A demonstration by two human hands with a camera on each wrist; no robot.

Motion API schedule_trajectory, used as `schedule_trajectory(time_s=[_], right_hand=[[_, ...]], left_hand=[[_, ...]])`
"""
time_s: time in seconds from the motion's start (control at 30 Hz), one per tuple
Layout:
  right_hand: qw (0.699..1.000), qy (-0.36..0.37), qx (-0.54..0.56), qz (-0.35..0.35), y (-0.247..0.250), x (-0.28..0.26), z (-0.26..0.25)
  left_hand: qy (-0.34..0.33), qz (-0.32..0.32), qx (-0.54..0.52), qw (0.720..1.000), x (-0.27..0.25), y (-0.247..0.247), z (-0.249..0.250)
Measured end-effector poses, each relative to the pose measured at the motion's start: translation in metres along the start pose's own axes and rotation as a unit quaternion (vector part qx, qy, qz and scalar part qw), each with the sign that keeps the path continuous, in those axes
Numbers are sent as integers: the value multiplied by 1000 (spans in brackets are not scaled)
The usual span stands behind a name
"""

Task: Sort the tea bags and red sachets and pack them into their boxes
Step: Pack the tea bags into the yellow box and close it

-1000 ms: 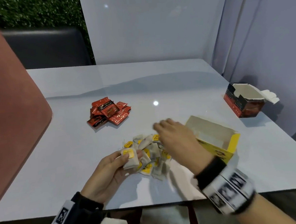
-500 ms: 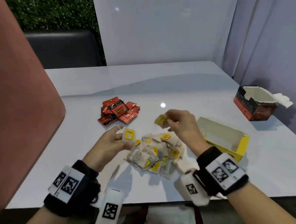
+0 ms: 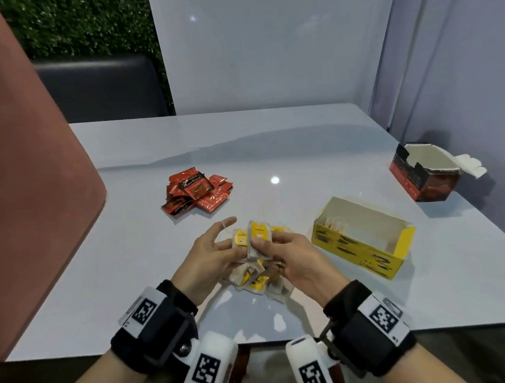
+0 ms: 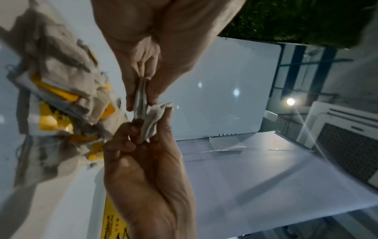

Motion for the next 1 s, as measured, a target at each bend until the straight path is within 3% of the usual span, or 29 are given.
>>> schedule_trajectory(time_s=[0.2,0.4,0.5,0.73,0.8,0.83,0.93,1.0], right_hand=[[991,43,-117,45,-5,5,-9],[990,69,-93,85,-12,7,-13],[983,86,-131,95,-15,13,-12],[945,141,-295,-13,-25,16,-24],[906,160,-388,-54,-28,15,-27],[868,170,-459,-82,-32,14,-27],[698,196,-672,-153,-53,13,-17],[621,182,-744,-169,-65,14,-9]], left_hand=[[4,-18,-83,996,1,-6,-4],[4,-48,-153,987,1,-11,-4],[8,-64,-195,979,1,-11,-3],[3,-15,-156,988,3,19,-2],[3,-1,-152,988,1,35,0],[3,9,-155,988,0,43,0],[5,34,-180,983,-3,64,-2],[17,34,-218,975,-5,70,-6]])
Point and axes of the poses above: each hand's wrist, its own x-axis towards the middle knuckle, its own y-axis out of the back of the hand, z = x × y, the point moved 6 cm from there along x, towards the middle knuckle, and after that the axes turned 11 degrees about y, right-handed, at the moved point
